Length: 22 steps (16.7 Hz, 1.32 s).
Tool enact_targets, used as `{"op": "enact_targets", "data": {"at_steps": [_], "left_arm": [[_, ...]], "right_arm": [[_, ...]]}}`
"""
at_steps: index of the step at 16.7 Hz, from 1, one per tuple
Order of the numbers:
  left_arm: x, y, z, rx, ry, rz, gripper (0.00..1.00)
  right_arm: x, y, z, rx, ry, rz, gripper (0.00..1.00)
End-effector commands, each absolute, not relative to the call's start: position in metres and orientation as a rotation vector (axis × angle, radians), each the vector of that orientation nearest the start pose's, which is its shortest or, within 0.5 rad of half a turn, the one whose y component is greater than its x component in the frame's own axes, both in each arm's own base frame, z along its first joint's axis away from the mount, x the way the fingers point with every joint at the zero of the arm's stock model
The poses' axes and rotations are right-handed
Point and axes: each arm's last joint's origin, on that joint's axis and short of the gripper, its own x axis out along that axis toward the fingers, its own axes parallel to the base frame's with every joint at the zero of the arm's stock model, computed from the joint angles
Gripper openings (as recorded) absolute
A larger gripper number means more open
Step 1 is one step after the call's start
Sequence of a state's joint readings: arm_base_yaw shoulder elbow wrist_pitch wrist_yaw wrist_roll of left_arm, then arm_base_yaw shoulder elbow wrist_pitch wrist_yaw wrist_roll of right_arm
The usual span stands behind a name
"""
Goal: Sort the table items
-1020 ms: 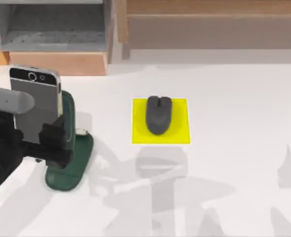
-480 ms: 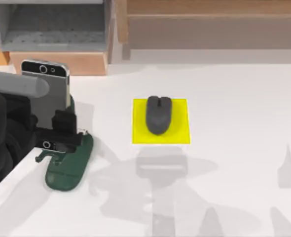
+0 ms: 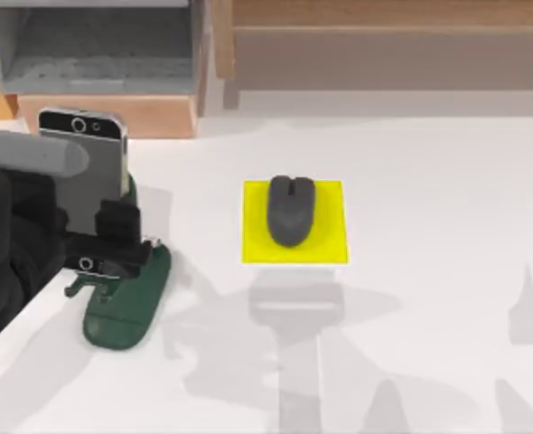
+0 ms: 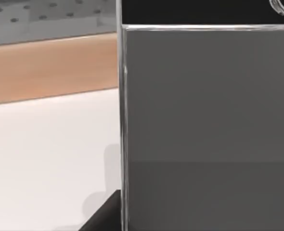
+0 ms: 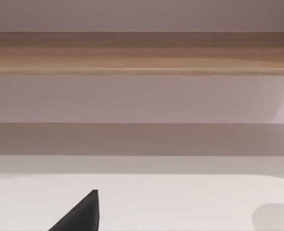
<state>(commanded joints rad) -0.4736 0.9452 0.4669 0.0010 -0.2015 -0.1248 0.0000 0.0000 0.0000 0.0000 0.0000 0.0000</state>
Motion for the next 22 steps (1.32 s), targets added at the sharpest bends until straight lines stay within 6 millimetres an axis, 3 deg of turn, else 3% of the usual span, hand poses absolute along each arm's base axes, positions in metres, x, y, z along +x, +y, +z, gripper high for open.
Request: {"op": "enact_targets", "data": {"at_steps": [8,18,22], "left_arm": [[0.184,-0.087,0.209,0.03,0.469,-0.235,0.98],[0.183,-0.088,0.209,0.03,0.468,-0.235,1.0],[0.163,-0.091,0.207,0.02,0.433,-0.252,1.0]], "right_arm": [[0.106,-0.001,0.16,0.0,0.0,0.0,1.0],[0.106,-0.001,0.16,0.0,0.0,0.0,1.0],[0.106,-0.001,0.16,0.0,0.0,0.0,1.0]]}}
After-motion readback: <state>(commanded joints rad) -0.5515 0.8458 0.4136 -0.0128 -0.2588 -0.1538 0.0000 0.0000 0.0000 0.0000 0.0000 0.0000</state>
